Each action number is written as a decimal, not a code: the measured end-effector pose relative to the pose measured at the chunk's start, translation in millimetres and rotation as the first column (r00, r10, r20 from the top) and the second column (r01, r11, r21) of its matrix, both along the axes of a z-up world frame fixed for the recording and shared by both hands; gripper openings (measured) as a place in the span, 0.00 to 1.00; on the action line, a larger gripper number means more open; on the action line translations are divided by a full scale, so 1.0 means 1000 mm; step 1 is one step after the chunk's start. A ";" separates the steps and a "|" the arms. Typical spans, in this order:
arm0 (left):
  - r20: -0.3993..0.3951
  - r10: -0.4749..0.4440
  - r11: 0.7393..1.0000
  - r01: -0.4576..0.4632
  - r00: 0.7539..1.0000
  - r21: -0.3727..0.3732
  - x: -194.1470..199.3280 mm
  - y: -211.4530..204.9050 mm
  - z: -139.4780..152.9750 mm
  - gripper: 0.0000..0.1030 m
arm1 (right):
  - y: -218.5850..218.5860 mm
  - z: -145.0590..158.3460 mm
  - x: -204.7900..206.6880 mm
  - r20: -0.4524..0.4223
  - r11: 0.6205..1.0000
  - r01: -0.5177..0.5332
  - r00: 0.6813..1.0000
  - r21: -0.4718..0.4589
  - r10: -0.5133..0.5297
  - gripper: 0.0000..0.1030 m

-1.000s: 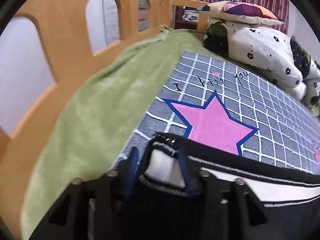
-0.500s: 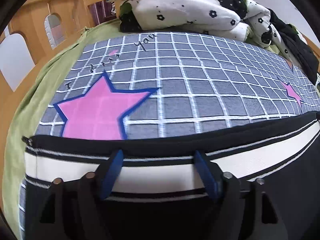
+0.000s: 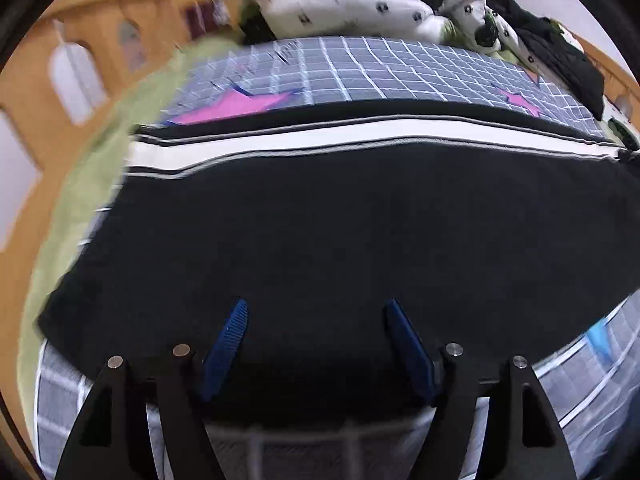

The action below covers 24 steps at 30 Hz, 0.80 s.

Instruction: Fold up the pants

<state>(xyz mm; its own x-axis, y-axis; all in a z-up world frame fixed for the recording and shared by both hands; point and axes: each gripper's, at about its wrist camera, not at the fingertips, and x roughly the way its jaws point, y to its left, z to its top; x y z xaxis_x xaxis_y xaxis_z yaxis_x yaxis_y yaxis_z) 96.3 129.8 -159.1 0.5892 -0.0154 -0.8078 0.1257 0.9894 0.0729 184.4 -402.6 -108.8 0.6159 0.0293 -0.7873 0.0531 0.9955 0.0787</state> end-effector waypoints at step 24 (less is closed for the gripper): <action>-0.102 0.573 0.680 -0.541 0.813 -0.495 -0.011 0.177 -0.004 0.27 | 0.068 0.151 -0.135 0.131 0.995 0.096 0.987 -0.038 -0.090 0.55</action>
